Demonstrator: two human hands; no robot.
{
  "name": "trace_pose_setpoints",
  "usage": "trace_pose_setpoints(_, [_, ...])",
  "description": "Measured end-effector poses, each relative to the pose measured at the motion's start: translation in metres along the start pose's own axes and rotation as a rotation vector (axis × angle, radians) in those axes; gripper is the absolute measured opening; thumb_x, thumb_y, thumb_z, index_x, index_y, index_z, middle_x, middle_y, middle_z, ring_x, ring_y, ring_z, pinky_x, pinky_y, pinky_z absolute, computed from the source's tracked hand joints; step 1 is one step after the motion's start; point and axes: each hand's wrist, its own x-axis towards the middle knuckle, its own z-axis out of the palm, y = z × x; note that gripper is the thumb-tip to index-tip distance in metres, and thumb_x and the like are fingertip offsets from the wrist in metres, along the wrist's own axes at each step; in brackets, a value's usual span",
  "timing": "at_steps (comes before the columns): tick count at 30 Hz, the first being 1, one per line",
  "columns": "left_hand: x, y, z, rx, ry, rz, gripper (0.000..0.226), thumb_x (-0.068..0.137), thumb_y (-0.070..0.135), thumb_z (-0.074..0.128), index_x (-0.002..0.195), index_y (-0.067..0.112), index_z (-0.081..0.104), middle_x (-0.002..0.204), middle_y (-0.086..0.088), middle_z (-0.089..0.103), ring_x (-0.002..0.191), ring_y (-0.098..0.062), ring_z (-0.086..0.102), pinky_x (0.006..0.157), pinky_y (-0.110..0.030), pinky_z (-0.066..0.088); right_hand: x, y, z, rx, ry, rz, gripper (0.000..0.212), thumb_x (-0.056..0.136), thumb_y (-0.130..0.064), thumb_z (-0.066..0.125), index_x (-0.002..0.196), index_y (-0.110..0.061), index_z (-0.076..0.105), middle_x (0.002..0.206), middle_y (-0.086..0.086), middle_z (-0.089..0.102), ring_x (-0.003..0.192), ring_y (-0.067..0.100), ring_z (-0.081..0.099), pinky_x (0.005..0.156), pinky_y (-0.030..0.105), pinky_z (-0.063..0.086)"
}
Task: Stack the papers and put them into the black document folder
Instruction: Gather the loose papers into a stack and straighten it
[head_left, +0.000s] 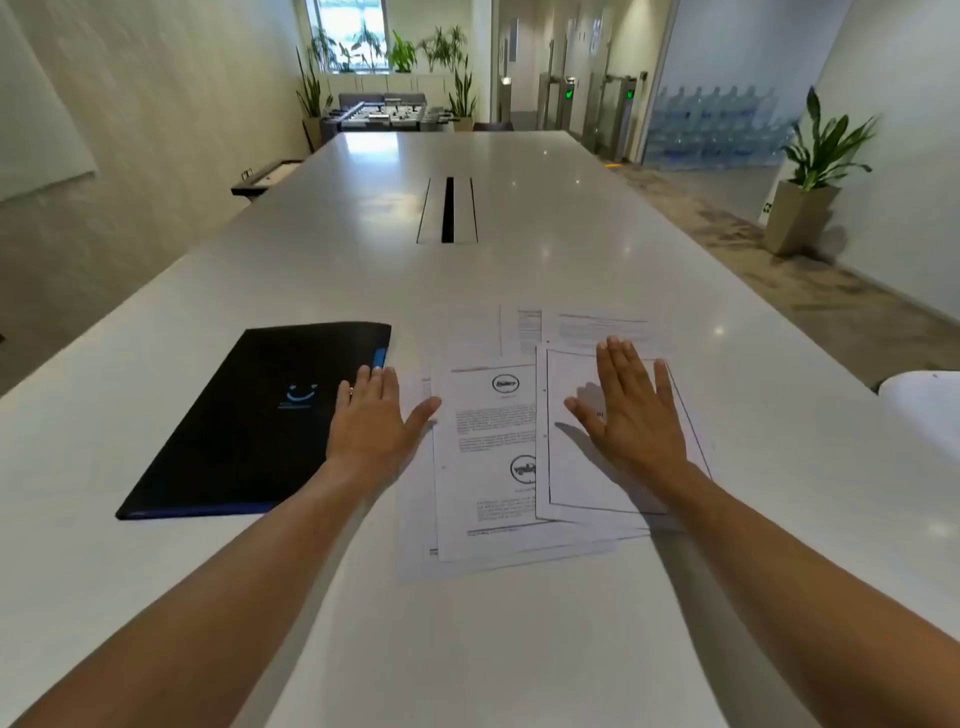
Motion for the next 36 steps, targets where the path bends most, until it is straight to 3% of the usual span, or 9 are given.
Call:
trace_pose_setpoints(6, [-0.007, 0.008, 0.013, -0.106, -0.093, -0.092, 0.088, 0.089, 0.070, 0.025, 0.150, 0.008, 0.015, 0.157, -0.014, 0.022, 0.145, -0.030, 0.013, 0.116, -0.047, 0.014, -0.013, 0.003, 0.016, 0.074, -0.112, 0.080, 0.088, 0.086, -0.074, 0.000, 0.152, -0.017, -0.003, 0.162, -0.002, -0.006, 0.148, 0.011, -0.007, 0.119, 0.042, -0.005])
trace_pose_setpoints(10, [-0.006, 0.026, 0.006, -0.204, -0.121, -0.172, 0.082, 0.088, 0.065, 0.044, 0.148, 0.012, 0.026, 0.151, -0.015, 0.036, 0.139, -0.034, 0.029, 0.107, -0.049, 0.032, -0.010, 0.005, 0.016, 0.100, -0.152, 0.062, 0.087, 0.089, -0.071, 0.008, 0.148, -0.011, 0.030, 0.159, 0.007, 0.024, 0.146, 0.021, 0.019, 0.117, 0.049, 0.017])
trace_pose_setpoints(13, [-0.005, 0.036, 0.001, -0.289, -0.117, -0.183, 0.072, 0.085, 0.058, 0.056, 0.139, 0.016, 0.037, 0.135, -0.009, 0.054, 0.121, -0.030, 0.051, 0.091, -0.043, 0.045, -0.010, 0.005, 0.016, 0.122, -0.196, 0.050, 0.083, 0.090, -0.069, 0.009, 0.142, -0.012, 0.040, 0.154, 0.008, 0.036, 0.144, 0.022, 0.026, 0.115, 0.050, 0.019])
trace_pose_setpoints(16, [-0.001, 0.042, -0.006, -0.592, -0.093, -0.301, 0.068, 0.083, 0.042, 0.068, 0.139, 0.018, 0.037, 0.136, -0.008, 0.051, 0.112, -0.024, 0.052, 0.075, -0.028, 0.041, -0.010, 0.006, 0.017, 0.122, -0.193, 0.054, 0.075, 0.093, -0.065, 0.016, 0.142, -0.014, 0.040, 0.153, 0.007, 0.037, 0.144, 0.021, 0.027, 0.116, 0.049, 0.017])
trace_pose_setpoints(19, [0.005, 0.046, -0.013, -0.826, -0.058, -0.468, 0.072, 0.082, 0.030, 0.072, 0.142, 0.014, 0.035, 0.142, -0.013, 0.040, 0.115, -0.025, 0.048, 0.075, -0.029, 0.041, -0.011, 0.006, 0.020, 0.136, -0.191, 0.069, 0.069, 0.095, -0.061, 0.021, 0.143, -0.015, 0.040, 0.154, 0.005, 0.036, 0.144, 0.021, 0.026, 0.117, 0.048, 0.015])
trace_pose_setpoints(23, [0.008, 0.048, -0.020, -1.057, -0.082, -0.645, 0.070, 0.083, 0.018, 0.073, 0.141, 0.013, 0.036, 0.142, -0.011, 0.042, 0.092, -0.012, 0.044, 0.057, -0.019, 0.040, -0.010, 0.008, 0.020, 0.151, -0.184, 0.077, 0.066, 0.095, -0.059, 0.024, 0.143, -0.016, 0.040, 0.154, 0.005, 0.036, 0.144, 0.019, 0.026, 0.118, 0.047, 0.014])
trace_pose_setpoints(28, [-0.001, 0.049, -0.016, -0.481, -0.102, -0.489, 0.075, 0.075, 0.039, 0.075, 0.137, 0.015, 0.039, 0.133, -0.012, 0.047, 0.122, -0.031, 0.041, 0.096, -0.047, 0.043, -0.010, 0.007, 0.022, 0.152, -0.176, 0.078, 0.065, 0.096, -0.058, 0.026, 0.144, -0.016, 0.039, 0.154, 0.004, 0.036, 0.145, 0.018, 0.025, 0.118, 0.047, 0.013])
trace_pose_setpoints(31, [-0.005, 0.059, -0.007, -0.394, -0.098, -0.407, 0.084, 0.070, 0.050, 0.078, 0.136, 0.014, 0.039, 0.133, -0.016, 0.045, 0.125, -0.033, 0.038, 0.097, -0.046, 0.042, -0.010, 0.007, 0.022, 0.149, -0.178, 0.080, 0.064, 0.096, -0.057, 0.026, 0.145, -0.016, 0.038, 0.154, 0.004, 0.035, 0.145, 0.018, 0.025, 0.118, 0.046, 0.013])
trace_pose_setpoints(36, [0.001, 0.067, -0.005, -0.464, -0.091, -0.413, 0.086, 0.066, 0.039, 0.084, 0.135, 0.017, 0.038, 0.128, -0.018, 0.045, 0.120, -0.034, 0.041, 0.095, -0.048, 0.045, -0.011, 0.006, 0.021, 0.158, -0.171, 0.083, 0.062, 0.097, -0.055, 0.028, 0.144, -0.016, 0.039, 0.154, 0.005, 0.036, 0.144, 0.019, 0.026, 0.118, 0.046, 0.013])
